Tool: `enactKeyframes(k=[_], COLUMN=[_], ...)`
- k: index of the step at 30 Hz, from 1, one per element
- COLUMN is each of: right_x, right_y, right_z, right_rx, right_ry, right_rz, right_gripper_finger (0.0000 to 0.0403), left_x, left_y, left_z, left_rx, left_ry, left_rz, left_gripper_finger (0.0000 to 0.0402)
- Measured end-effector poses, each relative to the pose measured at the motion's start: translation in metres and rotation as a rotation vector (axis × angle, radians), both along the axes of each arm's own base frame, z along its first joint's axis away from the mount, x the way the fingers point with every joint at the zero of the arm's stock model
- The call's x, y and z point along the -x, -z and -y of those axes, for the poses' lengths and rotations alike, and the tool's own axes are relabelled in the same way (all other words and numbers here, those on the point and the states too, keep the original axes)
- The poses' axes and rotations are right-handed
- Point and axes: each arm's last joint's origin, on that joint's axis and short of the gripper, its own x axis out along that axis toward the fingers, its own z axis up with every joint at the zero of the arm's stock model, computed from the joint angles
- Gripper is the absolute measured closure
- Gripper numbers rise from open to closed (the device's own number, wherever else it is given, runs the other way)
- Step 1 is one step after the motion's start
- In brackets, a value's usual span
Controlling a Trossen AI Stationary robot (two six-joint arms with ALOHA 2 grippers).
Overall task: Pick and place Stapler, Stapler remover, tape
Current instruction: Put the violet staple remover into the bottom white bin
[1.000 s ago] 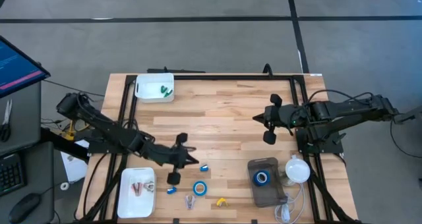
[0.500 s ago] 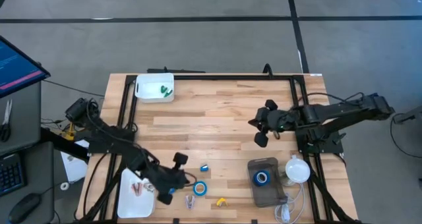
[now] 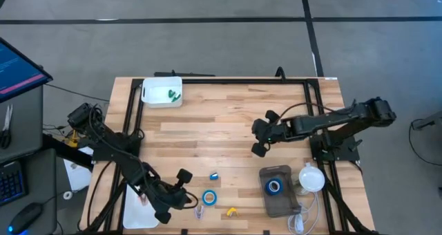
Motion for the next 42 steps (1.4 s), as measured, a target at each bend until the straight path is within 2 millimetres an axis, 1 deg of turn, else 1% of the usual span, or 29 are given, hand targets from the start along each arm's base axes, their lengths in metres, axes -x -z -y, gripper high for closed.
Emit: enactKeyframes(k=[5,8,11,15,19,22,26,29,32,37,42], right_x=[-0.002,0.001,0.005,0.013,0.020,0.025,0.030,0.032,0.033,0.033,0.033], right_y=[0.003,-0.003,-0.011,-0.023,-0.035,-0.042,-0.049,-0.052,-0.053,-0.053,-0.053], right_z=[0.002,-0.002,-0.005,-0.006,-0.005,-0.005,-0.004,-0.004,-0.003,-0.003,-0.003], right_rx=[-0.001,-0.004,-0.010,-0.016,-0.023,-0.027,-0.031,-0.032,-0.033,-0.033,-0.033], right_ry=[0.008,-0.009,-0.022,-0.033,-0.033,-0.033,-0.033,-0.033,-0.032,-0.033,-0.033], right_rz=[-0.005,0.016,0.051,0.104,0.157,0.189,0.221,0.235,0.241,0.239,0.239], right_gripper_finger=[0.0402,0.0402,0.0402,0.0402,0.0402,0.0402,0.0402,0.0402,0.0402,0.0402,0.0402], left_x=[-0.004,-0.005,-0.005,-0.008,-0.015,-0.018,-0.018,-0.019,-0.022,-0.028,-0.033], left_y=[0.000,0.006,0.017,0.034,0.048,0.050,0.050,0.052,0.060,0.077,0.087], left_z=[-0.005,-0.008,-0.008,0.001,0.017,0.022,0.022,0.022,0.022,0.020,0.019], left_rx=[0.025,0.041,0.016,-0.046,-0.075,-0.080,-0.067,-0.068,-0.067,-0.069,-0.068], left_ry=[-0.031,-0.024,-0.012,0.061,0.170,0.207,0.192,0.190,0.197,0.200,0.185], left_rz=[-0.013,-0.052,-0.081,-0.091,-0.024,0.013,0.010,0.006,-0.027,-0.083,-0.101], left_gripper_finger=[0.0388,0.0367,0.0341,0.0312,0.0291,0.0276,0.0258,0.0248,0.0242,0.0243,0.0244])
